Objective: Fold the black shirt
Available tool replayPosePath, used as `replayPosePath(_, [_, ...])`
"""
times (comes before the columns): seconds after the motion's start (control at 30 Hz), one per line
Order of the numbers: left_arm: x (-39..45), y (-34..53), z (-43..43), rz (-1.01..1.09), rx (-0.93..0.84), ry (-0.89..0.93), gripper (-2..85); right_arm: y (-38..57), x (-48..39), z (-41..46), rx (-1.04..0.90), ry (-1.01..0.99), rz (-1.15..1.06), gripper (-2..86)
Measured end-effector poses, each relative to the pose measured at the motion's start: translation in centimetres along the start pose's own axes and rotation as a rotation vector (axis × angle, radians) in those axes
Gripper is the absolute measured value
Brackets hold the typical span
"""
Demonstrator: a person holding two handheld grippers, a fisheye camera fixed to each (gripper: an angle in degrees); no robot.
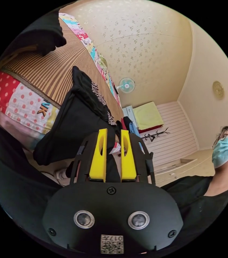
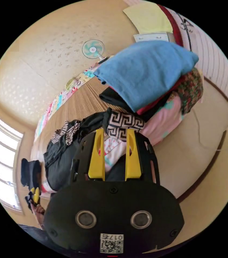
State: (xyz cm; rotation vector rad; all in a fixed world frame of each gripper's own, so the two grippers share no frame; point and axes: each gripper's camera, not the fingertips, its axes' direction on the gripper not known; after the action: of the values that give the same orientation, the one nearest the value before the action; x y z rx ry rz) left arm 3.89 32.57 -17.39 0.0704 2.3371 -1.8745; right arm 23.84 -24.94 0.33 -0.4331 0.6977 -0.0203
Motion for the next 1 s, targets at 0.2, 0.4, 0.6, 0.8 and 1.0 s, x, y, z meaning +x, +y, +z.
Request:
replayPosePath(0.2, [1.2,-1.7,0.3,0.031,-0.031,0.026,8.0,-0.7,9.7,0.1,-0.036,-0.197,0.337,11.8])
replayPosePath(0.4, [1.5,-1.9,-0.6,0.011,-0.044,0.043,8.0,7.7,18.4,6.3,-0.073,-0.746,0.815,10.2])
replayPosePath(0.6, [1.2,-2.7,-2.6,0.010,-0.029,0.054,7.9,9.5,19.4,7.0,-0.026,-0.996,0.974,8.1])
replayPosePath(0.8, [1.7,-4.0,-4.0,0.025,-0.021,0.054,7.9,2.7,10.7,-5.1,0.029,-1.019,0.548,1.6])
replayPosePath(1.0, [1.7,-4.7,-4.4,0.024,-0.037,0.058,7.8,-6.6,-2.0,-23.7,0.256,-0.810,-0.179,0.7])
